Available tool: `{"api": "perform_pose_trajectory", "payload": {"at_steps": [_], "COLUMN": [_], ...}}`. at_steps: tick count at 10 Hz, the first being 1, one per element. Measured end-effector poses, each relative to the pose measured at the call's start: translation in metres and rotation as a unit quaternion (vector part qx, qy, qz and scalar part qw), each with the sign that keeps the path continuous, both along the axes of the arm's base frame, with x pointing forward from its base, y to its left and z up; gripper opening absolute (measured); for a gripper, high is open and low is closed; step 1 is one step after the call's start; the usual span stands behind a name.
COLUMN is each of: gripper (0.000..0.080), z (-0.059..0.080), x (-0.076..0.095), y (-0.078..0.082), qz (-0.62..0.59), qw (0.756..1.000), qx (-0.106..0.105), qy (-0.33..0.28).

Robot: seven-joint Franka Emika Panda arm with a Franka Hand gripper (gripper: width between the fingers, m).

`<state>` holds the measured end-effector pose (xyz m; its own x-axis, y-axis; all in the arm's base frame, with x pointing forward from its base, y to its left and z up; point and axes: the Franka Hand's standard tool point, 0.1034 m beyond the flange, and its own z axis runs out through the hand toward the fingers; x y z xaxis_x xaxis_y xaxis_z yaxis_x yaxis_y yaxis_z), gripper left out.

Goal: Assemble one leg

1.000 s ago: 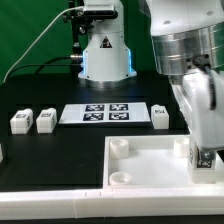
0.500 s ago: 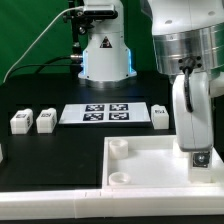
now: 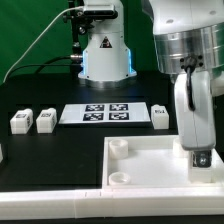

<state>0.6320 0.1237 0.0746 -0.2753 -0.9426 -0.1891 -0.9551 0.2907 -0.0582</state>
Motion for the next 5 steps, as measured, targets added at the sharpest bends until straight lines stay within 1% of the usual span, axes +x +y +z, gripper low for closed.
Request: {"api": "perform_pose_trajectory", "payload": {"at_steps": [1, 2, 3, 5], "gripper": [0.0648, 0.0648, 0.0648, 0.0648], "z": [0.0128, 0.0213, 0.0227, 0.0201], "x": [0.0004, 0.0019, 0.0015, 0.0006], "y": [0.0044, 0.0084, 0.0125, 0.0123], "qz": [-0.005, -0.003, 0.0, 0.003], "qw": [1.0, 1.0, 1.0, 1.0], "qx": [0.007, 0.009, 0.01, 0.009], "qy": [-0.011, -0.016, -0.017, -0.015]}}
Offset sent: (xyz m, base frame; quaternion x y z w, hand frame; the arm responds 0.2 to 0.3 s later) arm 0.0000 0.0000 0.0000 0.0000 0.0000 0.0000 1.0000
